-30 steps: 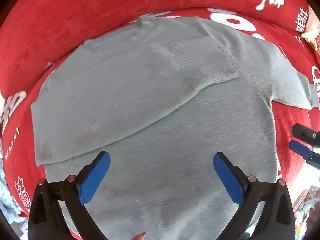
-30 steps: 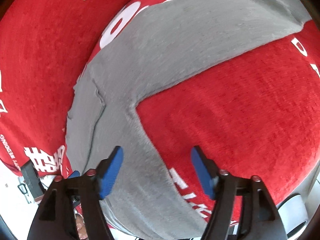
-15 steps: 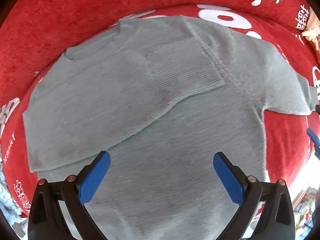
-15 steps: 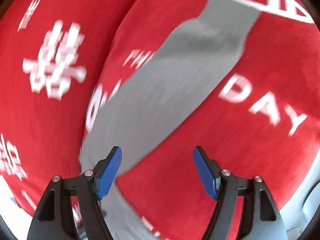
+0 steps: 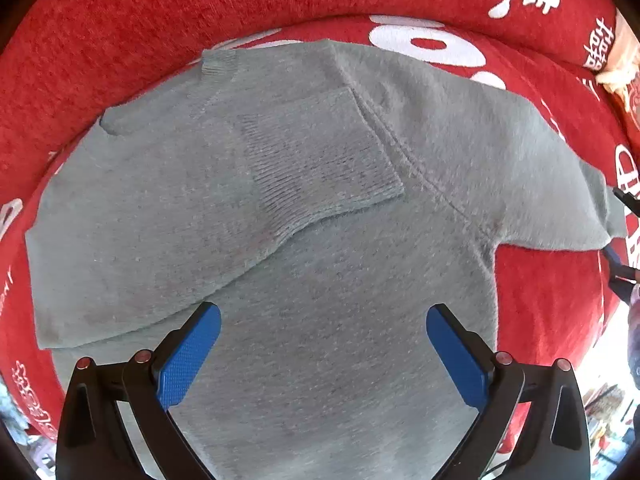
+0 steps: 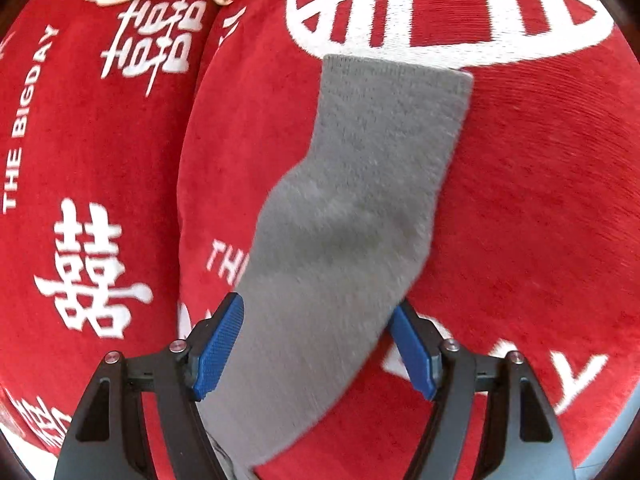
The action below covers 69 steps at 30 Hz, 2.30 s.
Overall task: Fold small clothes
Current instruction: 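Grasp the sleeve cuff with the right gripper and lift it, then fold the held sleeve across the body toward the left tool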
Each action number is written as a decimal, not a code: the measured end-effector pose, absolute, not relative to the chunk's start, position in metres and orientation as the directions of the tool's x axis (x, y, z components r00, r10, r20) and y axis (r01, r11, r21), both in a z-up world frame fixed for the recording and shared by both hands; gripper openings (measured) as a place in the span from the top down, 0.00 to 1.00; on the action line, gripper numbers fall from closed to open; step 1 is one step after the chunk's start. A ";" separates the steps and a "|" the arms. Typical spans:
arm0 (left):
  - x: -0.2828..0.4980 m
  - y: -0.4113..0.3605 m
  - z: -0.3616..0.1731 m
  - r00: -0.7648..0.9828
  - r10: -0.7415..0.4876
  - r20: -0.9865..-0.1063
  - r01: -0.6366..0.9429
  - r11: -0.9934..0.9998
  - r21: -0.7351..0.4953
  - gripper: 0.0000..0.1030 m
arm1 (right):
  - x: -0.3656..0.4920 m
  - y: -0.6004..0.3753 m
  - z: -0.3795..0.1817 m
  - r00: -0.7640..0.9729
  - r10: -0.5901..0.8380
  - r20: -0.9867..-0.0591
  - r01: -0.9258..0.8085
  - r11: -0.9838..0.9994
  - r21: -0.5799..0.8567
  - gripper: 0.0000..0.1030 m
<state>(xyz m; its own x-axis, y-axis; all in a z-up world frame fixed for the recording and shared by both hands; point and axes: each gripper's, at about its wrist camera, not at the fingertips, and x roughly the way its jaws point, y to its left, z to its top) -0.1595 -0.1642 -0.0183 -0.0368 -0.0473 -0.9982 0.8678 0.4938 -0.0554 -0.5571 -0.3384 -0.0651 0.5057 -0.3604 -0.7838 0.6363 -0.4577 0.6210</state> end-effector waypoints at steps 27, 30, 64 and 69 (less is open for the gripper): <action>-0.059 -0.048 0.015 0.073 -0.114 -0.991 0.737 0.676 -0.024 0.00 | -0.261 -0.294 0.045 0.869 0.027 -0.494 0.476 0.231 0.849 0.94; -0.033 -0.021 0.016 0.095 -0.108 -0.990 0.693 0.721 -0.012 0.00 | -0.201 -0.266 0.040 0.832 0.119 -0.542 0.483 0.324 0.813 0.94; 0.076 0.048 -0.042 -0.221 -0.541 -0.811 0.293 0.756 -0.585 0.00 | -0.049 -0.112 -0.033 0.439 0.385 -0.812 0.519 0.629 0.579 0.85; 0.071 0.033 -0.047 -0.229 -0.510 -0.829 0.331 0.760 -0.559 0.00 | -0.092 -0.117 -0.035 0.417 0.405 -0.814 0.557 0.594 0.581 0.58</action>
